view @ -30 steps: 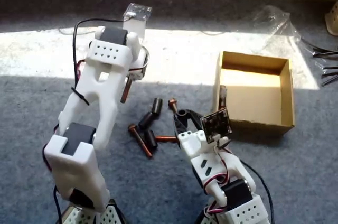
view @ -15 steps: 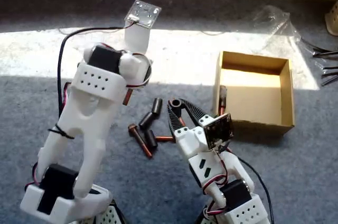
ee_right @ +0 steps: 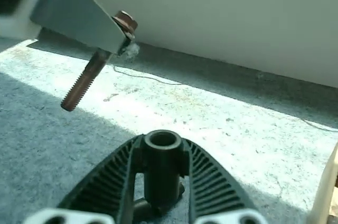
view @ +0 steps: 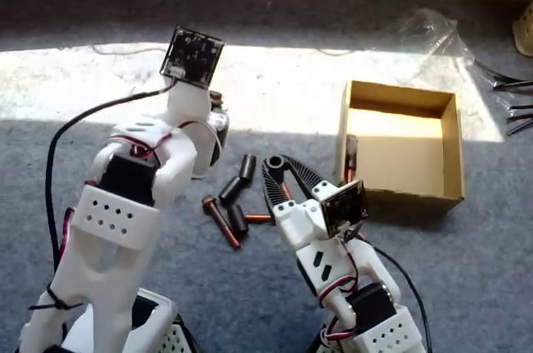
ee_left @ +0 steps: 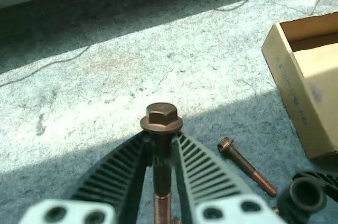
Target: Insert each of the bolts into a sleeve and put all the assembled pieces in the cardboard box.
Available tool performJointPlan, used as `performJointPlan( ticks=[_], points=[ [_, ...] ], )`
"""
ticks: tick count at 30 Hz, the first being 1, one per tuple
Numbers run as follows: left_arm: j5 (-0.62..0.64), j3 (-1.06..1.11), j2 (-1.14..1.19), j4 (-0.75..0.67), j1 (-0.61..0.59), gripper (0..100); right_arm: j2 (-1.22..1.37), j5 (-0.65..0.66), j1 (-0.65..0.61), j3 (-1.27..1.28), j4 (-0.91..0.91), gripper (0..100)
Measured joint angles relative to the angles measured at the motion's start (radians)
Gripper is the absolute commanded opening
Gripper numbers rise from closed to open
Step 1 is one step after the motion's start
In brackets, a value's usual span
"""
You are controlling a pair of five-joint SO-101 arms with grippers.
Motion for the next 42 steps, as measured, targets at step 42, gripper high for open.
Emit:
performJointPlan(
  ticks=[42],
  points=[
    [0.157, 0.497, -0.617, -0.646, 0.233, 1, 0.0, 0.0, -0.051, 0.0, -0.043, 0.3]
  ],
)
